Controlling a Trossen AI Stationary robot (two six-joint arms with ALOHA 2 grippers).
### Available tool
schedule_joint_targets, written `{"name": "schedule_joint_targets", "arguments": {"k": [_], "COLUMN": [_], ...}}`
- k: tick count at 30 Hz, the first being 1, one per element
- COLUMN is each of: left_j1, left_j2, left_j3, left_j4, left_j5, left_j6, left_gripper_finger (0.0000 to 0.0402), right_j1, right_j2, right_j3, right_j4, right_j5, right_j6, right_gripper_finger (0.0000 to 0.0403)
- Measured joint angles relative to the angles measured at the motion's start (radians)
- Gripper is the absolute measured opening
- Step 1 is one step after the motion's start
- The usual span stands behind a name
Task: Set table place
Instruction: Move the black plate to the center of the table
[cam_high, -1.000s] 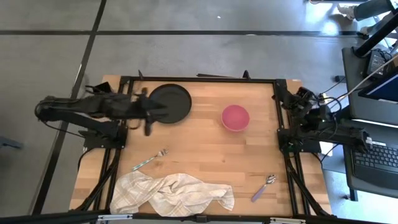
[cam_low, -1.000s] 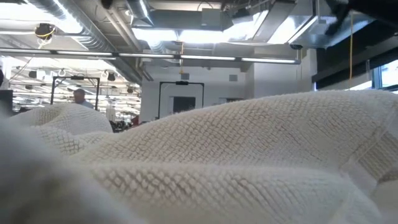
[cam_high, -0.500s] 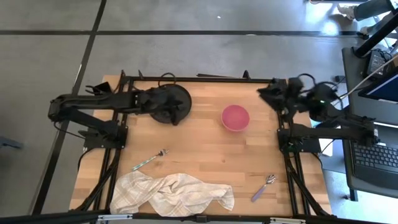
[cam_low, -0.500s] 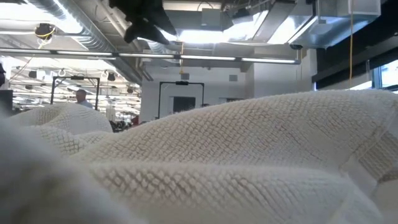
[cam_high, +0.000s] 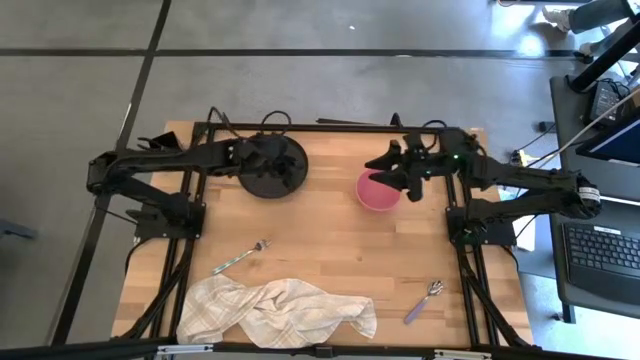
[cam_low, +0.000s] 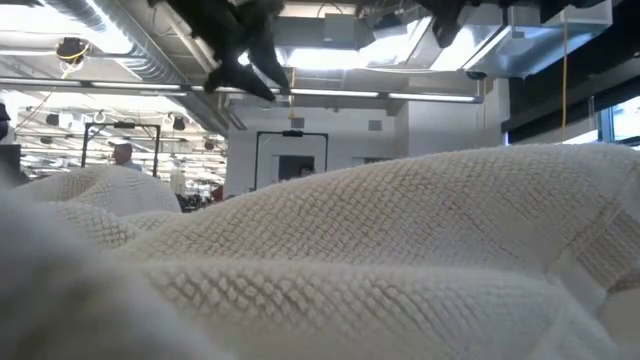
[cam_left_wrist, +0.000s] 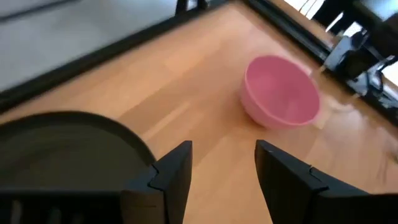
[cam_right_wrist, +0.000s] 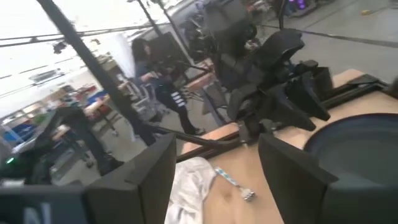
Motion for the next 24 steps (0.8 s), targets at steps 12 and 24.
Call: {"name": "schedule_joint_targets", "arguments": {"k": [12, 24], "left_j1": [0.046, 0.045], "left_j2": [0.281, 0.431], "left_j3": [-0.001, -0.002], "left_j4": [0.002, 0.055], "left_j5": [0.035, 0.004], "left_j6": [0.094, 0.014], "left_gripper_finger": [0.0164, 0.0151], "right_j1": [0.001, 0.001], "right_j2": [0.022, 0.022], "right_j3": [0.002, 0.002], "right_j4": [0.002, 0.001], "right_j5": [0.006, 0.01], "right_j6": [0.027, 0.026], "right_gripper_finger": [0.0212, 0.0212]}}
